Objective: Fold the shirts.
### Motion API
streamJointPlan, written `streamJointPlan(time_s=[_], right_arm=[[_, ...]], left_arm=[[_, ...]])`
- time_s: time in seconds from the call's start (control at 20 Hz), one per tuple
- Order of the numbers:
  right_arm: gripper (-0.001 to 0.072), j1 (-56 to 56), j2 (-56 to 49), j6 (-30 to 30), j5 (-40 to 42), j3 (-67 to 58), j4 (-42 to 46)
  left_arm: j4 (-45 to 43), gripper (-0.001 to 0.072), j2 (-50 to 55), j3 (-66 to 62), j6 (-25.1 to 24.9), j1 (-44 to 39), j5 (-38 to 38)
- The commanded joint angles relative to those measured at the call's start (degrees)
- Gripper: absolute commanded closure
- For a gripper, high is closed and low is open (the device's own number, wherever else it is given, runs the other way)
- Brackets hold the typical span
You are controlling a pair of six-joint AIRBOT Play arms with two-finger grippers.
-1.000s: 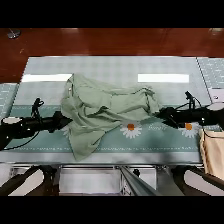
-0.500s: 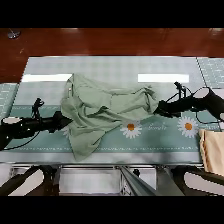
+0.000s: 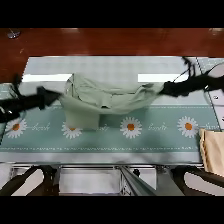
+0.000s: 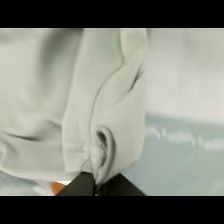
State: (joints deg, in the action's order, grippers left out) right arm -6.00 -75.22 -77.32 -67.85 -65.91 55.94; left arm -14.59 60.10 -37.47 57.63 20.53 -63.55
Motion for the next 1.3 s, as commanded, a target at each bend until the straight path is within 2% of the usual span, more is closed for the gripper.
streamJointPlan(time_s=[0.0,0.15,0.25,0.4,0.5,0.65,0.8,0.95,1.05,1.15,1.25], right_arm=[[0.0682,-0.98,3.34,-2.89,-5.55,-21.44,0.11],[0.0682,-0.94,7.52,-4.15,-11.28,-38.93,-0.07],[0.0682,-0.94,12.74,-4.13,-14.03,-44.0,0.33],[0.0682,-0.98,22.75,-4.72,-16.55,-44.96,3.65],[0.0682,-0.98,29.22,-5.51,-18.27,-44.96,5.9],[0.0681,-0.98,35.5,-7.52,-21.75,-44.96,10.38],[0.0681,-0.98,37.83,-9.79,-28.98,-44.87,17.33],[0.0681,-0.98,37.94,-11.08,-32.72,-39.15,17.64],[0.0682,-0.98,38.32,-10.97,-32.09,-29.2,17.92],[0.0682,-0.98,38.29,-10.58,-29.55,-17.99,18.14],[0.0682,-0.98,37.97,-10.56,-20.76,-5.53,18.14]], left_arm=[[14.71,0.069,-3.56,-18.64,-1.49,3.58,-2.91],[14.12,0.069,-5.66,-39.47,-1.44,6.36,-3.13],[11.39,0.069,-7.54,-50.38,-1.22,8.24,-2.93],[-1.11,0.0691,-12.11,-62.05,4.04,11.1,-2.51],[-11.1,0.069,-16.35,-65.18,6.45,11.21,-2.6],[-29.83,0.069,-22.82,-65.07,10.71,7.06,-3.65],[-50.53,0.069,-27.21,-61.9,15.96,-6.64,-7.5],[-63.78,0.069,-30.34,-52.78,21.35,-18.36,-14.64],[-69.85,0.069,-31.36,-44.28,25.14,-20.5,-18.58],[-70.34,0.069,-31.82,-34.42,28.15,-20.41,-18.95],[-67.08,0.069,-31.65,-24.09,30.77,-20.44,-16.81]])
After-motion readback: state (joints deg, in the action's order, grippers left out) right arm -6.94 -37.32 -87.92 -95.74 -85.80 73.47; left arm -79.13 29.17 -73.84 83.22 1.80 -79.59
